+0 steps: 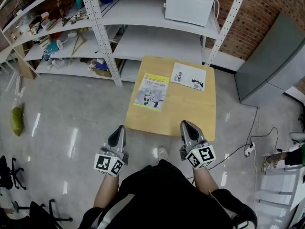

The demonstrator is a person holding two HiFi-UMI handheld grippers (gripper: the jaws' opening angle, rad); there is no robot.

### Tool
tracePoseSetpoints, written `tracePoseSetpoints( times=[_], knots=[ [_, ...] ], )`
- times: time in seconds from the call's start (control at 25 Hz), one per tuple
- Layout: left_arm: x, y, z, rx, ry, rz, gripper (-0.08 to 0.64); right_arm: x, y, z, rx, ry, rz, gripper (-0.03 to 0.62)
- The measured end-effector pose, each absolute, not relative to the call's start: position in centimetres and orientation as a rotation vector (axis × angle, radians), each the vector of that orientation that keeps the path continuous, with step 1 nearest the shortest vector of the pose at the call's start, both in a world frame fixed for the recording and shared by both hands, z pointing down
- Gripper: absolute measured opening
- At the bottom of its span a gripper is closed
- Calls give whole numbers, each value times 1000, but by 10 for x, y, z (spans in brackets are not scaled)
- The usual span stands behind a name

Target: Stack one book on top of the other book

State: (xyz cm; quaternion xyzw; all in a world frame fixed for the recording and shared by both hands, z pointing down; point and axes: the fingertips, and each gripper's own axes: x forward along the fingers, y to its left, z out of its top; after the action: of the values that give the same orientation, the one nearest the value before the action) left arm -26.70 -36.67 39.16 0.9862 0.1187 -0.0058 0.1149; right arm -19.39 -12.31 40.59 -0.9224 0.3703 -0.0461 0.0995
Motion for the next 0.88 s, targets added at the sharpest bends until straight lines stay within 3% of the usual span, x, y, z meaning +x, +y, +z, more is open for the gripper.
tracePoseSetpoints(
  times=[0.52,0.88],
  knots=[
    [-141,-332,393,2925,312,-43,3,-68,-97,412,-2716,1150,-118,5],
    [-111,-320,417,2906,303,32,3,-33,-92,437,-2748,1130,-216,5]
  ],
)
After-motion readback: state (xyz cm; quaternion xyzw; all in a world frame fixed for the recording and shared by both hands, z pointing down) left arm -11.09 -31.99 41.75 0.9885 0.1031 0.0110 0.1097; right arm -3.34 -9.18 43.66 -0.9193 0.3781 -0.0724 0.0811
